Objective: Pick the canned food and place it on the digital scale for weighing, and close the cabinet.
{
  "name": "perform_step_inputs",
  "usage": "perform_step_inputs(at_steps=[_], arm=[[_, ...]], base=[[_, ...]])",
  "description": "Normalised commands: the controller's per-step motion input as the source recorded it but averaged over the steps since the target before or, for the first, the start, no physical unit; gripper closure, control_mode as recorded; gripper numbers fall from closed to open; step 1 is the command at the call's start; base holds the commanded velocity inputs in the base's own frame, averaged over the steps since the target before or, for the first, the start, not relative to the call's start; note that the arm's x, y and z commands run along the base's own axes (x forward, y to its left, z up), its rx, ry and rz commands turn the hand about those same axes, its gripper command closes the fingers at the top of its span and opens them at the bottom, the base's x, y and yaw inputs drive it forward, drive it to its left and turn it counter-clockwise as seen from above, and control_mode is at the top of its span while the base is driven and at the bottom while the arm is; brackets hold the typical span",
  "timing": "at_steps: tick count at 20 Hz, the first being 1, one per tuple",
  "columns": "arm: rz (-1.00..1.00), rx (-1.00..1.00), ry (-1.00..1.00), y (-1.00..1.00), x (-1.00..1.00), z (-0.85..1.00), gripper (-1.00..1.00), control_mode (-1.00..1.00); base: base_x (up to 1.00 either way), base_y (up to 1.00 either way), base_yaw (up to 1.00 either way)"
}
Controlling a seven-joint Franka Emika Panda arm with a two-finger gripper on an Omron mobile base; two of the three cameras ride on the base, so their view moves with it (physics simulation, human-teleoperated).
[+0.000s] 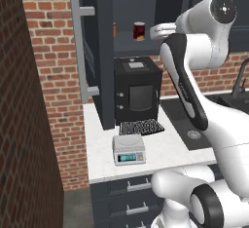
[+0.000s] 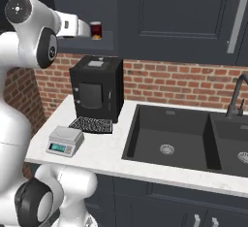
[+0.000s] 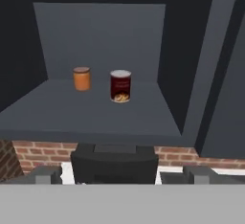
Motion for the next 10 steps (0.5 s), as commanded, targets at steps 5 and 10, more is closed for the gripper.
perform_step_inputs(at_steps=[5,10], arm=[[0.00,0.00,0.00,0.00,0.35,-0.02,-1.00,-1.00],[0.00,0.00,0.00,0.00,0.37,0.00,-1.00,-1.00]], base=[[0.00,0.00,0.00],[0.00,0.00,0.00]])
